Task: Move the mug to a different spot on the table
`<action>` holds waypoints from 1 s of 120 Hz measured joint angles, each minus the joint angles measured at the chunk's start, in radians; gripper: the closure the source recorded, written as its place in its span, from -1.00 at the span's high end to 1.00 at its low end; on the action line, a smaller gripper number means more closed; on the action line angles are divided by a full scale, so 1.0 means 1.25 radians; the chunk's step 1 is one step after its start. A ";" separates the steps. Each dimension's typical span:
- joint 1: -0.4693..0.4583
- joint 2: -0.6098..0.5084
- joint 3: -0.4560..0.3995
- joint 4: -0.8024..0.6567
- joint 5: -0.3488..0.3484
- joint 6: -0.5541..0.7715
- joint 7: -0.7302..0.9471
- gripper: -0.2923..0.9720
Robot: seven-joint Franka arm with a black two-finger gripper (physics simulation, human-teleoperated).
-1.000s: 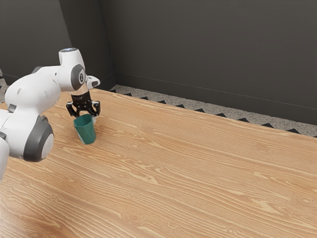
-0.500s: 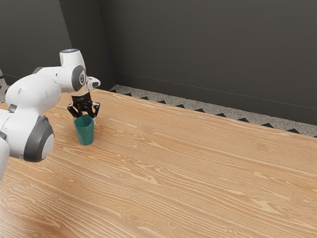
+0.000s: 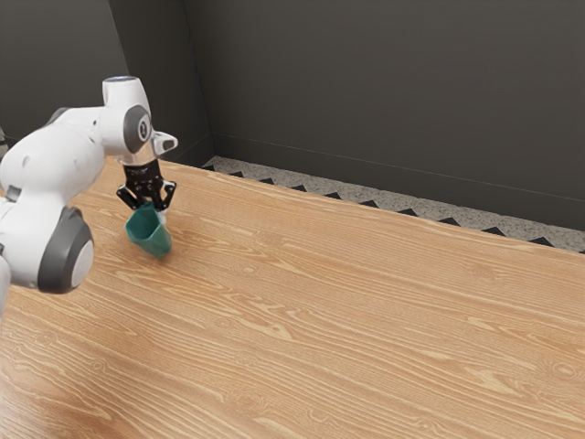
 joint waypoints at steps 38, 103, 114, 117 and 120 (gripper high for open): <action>-0.027 -0.034 0.008 -0.002 0.026 -0.139 -0.065 -0.47; -0.186 -0.223 -0.014 -0.282 -0.017 -0.208 -0.234 -0.50; -0.192 -0.230 -0.020 -0.300 -0.049 -0.201 -0.258 -0.50; -0.192 -0.230 -0.022 -0.301 -0.061 -0.199 -0.264 -0.50; -0.191 -0.230 -0.024 -0.302 -0.073 -0.198 -0.270 -0.50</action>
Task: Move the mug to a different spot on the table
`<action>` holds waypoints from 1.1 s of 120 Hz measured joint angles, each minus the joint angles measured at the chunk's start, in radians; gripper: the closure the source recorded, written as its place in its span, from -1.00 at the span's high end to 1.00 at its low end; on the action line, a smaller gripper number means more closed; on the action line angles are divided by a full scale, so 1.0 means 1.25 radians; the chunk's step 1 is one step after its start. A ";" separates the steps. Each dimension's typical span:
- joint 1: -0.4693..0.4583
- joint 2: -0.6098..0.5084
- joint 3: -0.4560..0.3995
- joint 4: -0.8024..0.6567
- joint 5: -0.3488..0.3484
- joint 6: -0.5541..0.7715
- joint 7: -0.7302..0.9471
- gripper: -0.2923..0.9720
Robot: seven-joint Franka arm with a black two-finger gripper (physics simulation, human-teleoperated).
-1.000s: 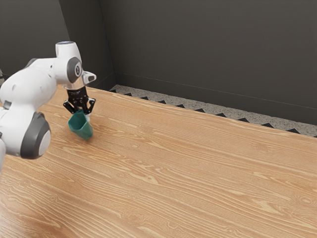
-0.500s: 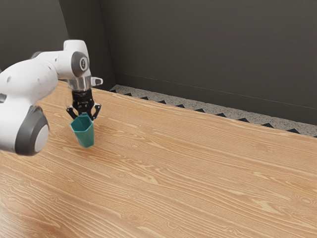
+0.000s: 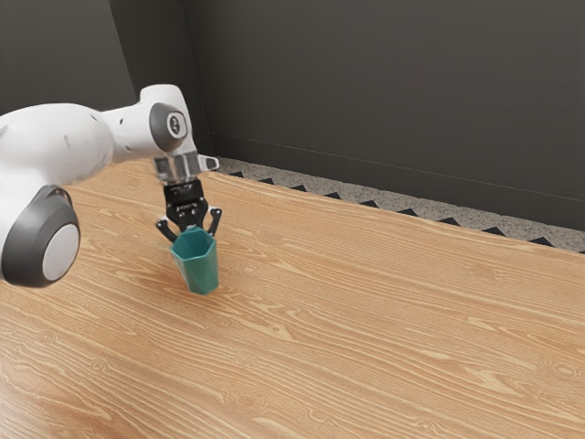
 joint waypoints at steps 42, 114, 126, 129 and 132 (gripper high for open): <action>0.016 0.024 -0.028 -0.013 -0.104 0.005 -0.061 -0.51; 0.027 0.054 -0.033 -0.026 -0.094 0.032 -0.108 -0.51; 0.036 0.055 -0.033 -0.030 -0.082 0.037 -0.111 -0.51; 0.038 0.056 -0.033 -0.030 -0.079 0.038 -0.112 -0.51; 0.038 0.058 -0.033 -0.031 -0.078 0.039 -0.112 -0.51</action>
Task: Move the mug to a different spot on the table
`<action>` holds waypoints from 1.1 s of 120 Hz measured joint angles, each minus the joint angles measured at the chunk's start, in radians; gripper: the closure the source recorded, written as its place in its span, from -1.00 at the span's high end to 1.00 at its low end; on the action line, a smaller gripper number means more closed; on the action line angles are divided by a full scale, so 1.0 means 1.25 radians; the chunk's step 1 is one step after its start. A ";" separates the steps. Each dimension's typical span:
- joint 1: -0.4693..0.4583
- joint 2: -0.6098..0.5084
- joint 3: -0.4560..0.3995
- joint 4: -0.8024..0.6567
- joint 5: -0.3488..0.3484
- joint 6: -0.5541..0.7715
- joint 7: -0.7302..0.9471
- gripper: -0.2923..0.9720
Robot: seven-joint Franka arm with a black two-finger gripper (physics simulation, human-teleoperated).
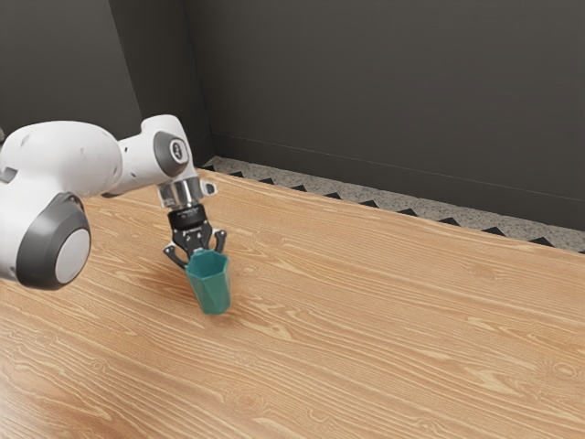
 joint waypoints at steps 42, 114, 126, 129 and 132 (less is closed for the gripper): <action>0.001 0.020 -0.007 0.001 0.007 0.017 -0.008 -0.56; 0.001 0.020 -0.017 -0.012 0.003 0.062 -0.019 0.31; 0.001 0.019 -0.017 -0.013 0.006 0.064 -0.019 0.39; 0.002 0.019 -0.017 -0.013 0.008 0.064 -0.019 0.41; 0.002 0.018 -0.017 -0.014 0.010 0.063 -0.019 0.42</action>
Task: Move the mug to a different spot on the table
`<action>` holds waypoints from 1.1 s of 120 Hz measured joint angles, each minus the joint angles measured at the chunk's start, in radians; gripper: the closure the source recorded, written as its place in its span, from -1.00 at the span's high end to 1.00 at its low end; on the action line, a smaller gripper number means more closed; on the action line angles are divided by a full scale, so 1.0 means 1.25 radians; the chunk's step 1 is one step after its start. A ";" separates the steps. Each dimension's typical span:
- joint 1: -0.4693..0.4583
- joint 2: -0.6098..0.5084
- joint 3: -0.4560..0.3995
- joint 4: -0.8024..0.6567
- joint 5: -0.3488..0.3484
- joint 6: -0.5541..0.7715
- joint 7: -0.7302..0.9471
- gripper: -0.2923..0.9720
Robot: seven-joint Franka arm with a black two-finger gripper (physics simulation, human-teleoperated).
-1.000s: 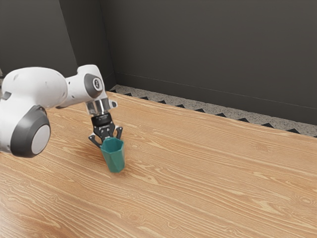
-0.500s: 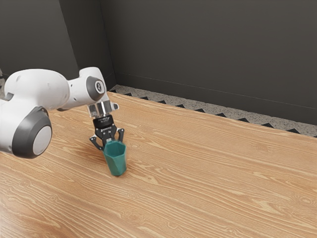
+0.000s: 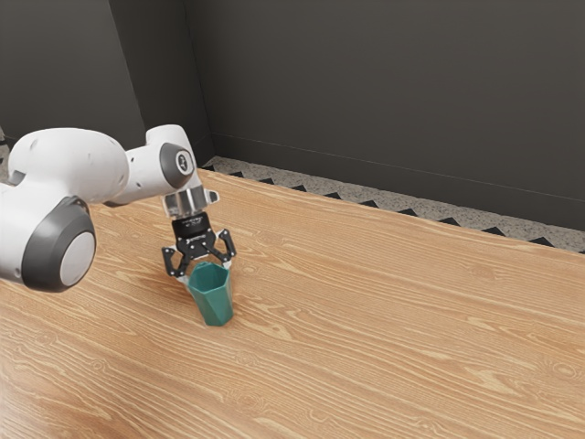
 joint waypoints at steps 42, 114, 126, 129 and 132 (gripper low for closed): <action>-0.044 -0.172 0.035 -0.051 0.109 -0.033 0.002 0.52; 0.008 -0.486 -0.211 -0.004 0.423 -0.070 0.248 0.54; 0.006 -0.473 -0.212 0.016 0.448 -0.080 0.291 0.54; 0.006 -0.472 -0.212 0.018 0.453 -0.082 0.300 0.54; 0.006 -0.471 -0.212 0.019 0.457 -0.083 0.310 0.54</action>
